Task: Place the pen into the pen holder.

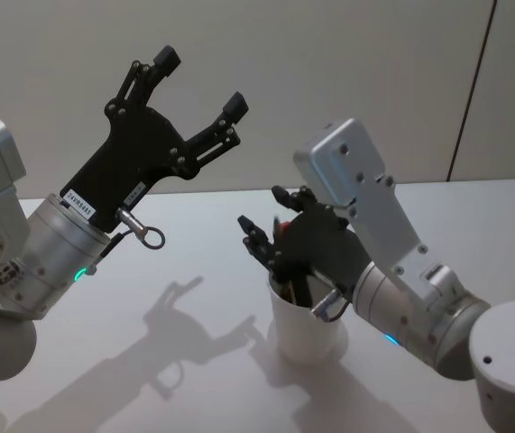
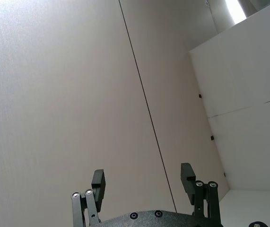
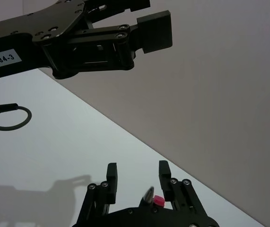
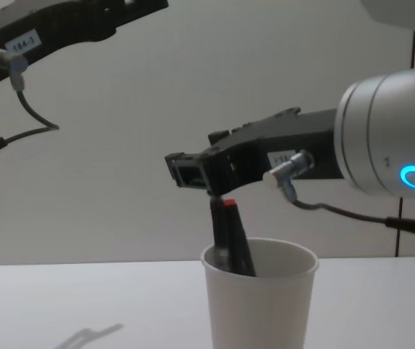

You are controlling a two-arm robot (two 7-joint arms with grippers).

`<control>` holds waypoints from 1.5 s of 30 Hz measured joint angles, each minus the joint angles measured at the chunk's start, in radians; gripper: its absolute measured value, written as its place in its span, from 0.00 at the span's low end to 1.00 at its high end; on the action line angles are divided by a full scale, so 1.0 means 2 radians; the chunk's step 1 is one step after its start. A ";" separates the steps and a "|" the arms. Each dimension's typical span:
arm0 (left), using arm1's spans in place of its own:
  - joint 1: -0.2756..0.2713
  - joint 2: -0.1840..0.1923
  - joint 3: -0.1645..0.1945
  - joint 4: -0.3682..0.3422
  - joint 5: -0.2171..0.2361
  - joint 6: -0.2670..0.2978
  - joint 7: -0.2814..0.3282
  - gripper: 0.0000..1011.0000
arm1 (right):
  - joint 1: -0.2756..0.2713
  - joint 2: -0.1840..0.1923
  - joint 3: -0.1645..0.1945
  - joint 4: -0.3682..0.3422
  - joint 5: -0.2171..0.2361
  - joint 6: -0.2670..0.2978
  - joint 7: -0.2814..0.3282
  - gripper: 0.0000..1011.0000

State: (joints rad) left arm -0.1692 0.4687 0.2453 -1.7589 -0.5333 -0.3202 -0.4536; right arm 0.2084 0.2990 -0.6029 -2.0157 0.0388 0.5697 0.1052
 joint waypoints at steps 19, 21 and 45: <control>0.000 0.000 0.000 0.000 0.000 0.000 0.000 0.99 | -0.005 0.019 0.020 -0.039 -0.010 0.018 -0.011 0.99; 0.000 0.000 0.000 0.000 0.000 0.000 0.000 0.99 | -0.007 0.023 0.024 -0.046 -0.012 0.022 -0.016 0.99; 0.000 0.000 0.000 0.000 0.000 0.000 0.000 0.99 | -0.034 0.072 0.070 -0.114 -0.016 0.054 -0.061 0.99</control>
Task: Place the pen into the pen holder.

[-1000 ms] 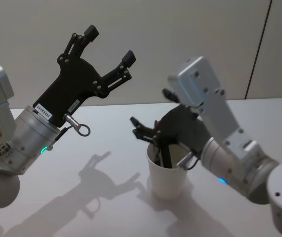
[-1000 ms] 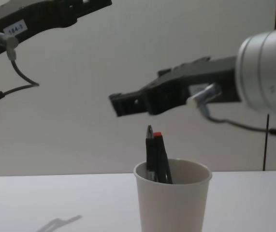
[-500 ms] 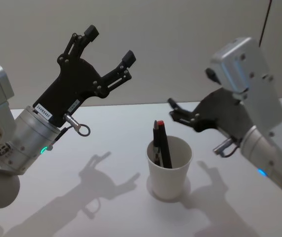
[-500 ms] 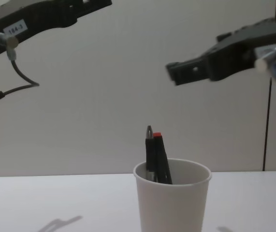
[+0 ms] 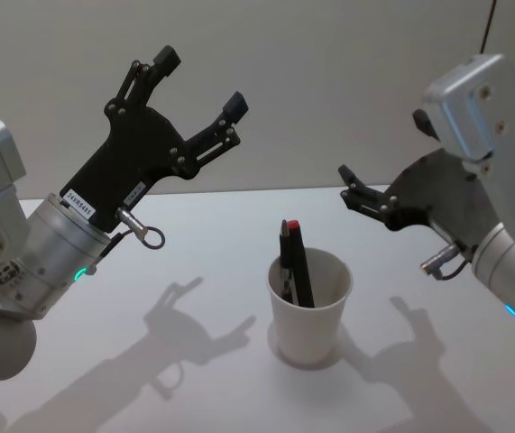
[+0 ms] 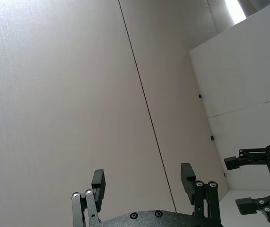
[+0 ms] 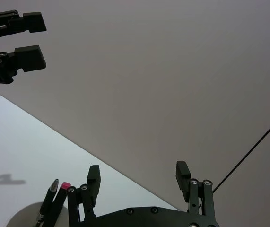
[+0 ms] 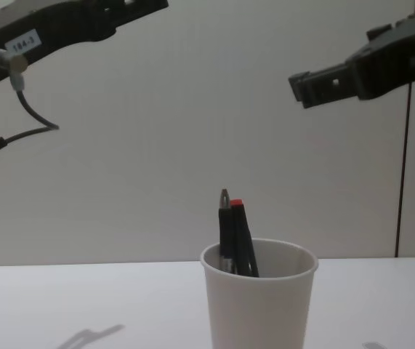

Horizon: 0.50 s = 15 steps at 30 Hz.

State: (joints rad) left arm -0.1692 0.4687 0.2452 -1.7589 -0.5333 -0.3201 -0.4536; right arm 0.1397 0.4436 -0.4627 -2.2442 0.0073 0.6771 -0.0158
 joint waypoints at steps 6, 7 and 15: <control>0.000 0.000 0.000 0.000 0.000 0.000 0.000 0.99 | -0.002 0.004 0.003 -0.005 0.000 0.002 -0.003 0.99; 0.000 0.000 0.000 0.000 0.000 0.000 0.000 0.99 | -0.002 0.004 0.004 -0.006 0.000 0.003 -0.004 0.99; 0.000 0.000 0.000 0.000 0.000 0.000 0.000 0.99 | -0.004 0.006 0.006 -0.009 -0.001 0.004 -0.006 0.99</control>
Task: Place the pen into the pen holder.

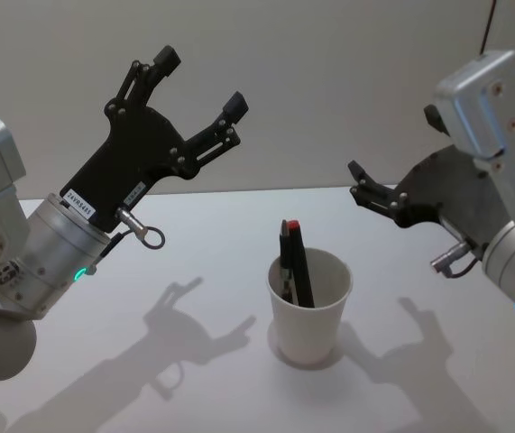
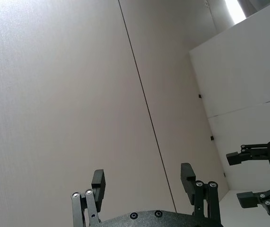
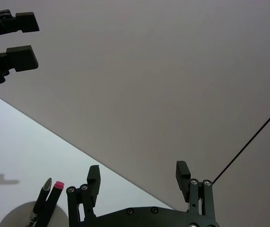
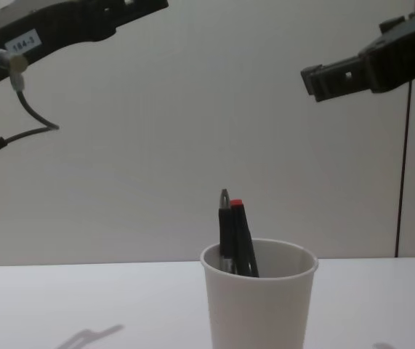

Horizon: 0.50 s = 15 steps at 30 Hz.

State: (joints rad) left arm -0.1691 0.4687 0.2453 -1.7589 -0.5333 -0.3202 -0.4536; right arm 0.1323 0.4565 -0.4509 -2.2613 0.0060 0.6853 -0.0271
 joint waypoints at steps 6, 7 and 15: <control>0.000 0.000 0.000 0.000 0.000 0.000 0.000 0.99 | 0.000 0.000 0.001 -0.001 0.000 0.000 0.000 0.99; 0.000 0.000 0.000 0.000 0.000 0.001 0.001 0.99 | -0.001 0.000 0.001 -0.001 0.000 0.000 0.000 0.99; -0.004 -0.005 0.013 0.008 0.020 0.021 0.027 0.99 | -0.007 -0.005 0.010 0.020 0.012 -0.028 0.003 0.99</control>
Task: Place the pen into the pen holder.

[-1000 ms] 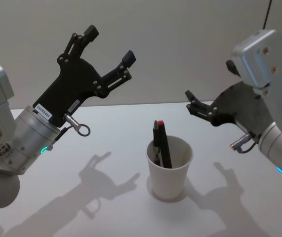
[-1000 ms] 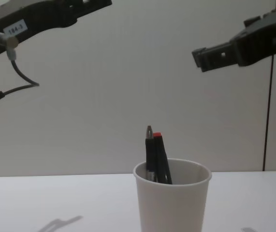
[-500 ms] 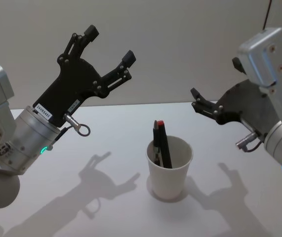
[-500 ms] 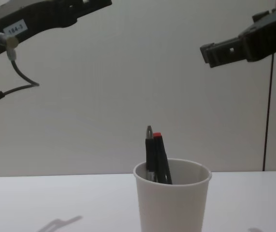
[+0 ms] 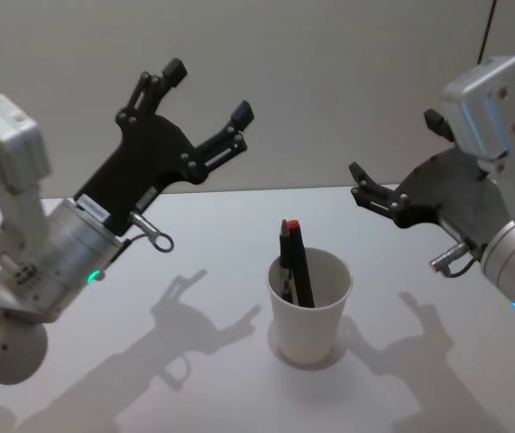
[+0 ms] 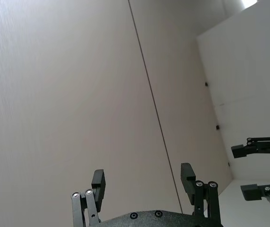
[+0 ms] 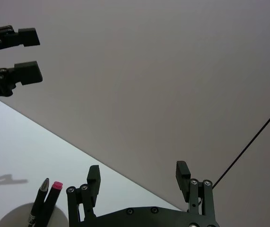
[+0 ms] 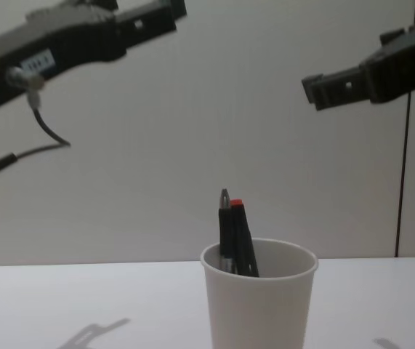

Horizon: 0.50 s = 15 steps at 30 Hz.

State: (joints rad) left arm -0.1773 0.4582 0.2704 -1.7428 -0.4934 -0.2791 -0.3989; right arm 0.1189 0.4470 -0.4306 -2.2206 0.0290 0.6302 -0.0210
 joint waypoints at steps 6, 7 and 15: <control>-0.006 -0.008 0.018 0.012 0.029 0.029 0.038 0.99 | -0.008 -0.006 0.012 0.026 0.015 -0.034 0.005 0.99; -0.007 -0.008 0.020 0.013 0.032 0.032 0.042 0.99 | -0.010 -0.008 0.015 0.034 0.019 -0.044 0.006 0.99; -0.015 -0.019 0.047 0.030 0.074 0.074 0.098 0.99 | -0.021 -0.018 0.033 0.073 0.041 -0.095 0.014 0.99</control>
State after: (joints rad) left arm -0.2077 0.4198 0.3638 -1.6836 -0.3463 -0.1314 -0.2033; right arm 0.0760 0.4119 -0.3650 -2.0751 0.1111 0.4406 0.0068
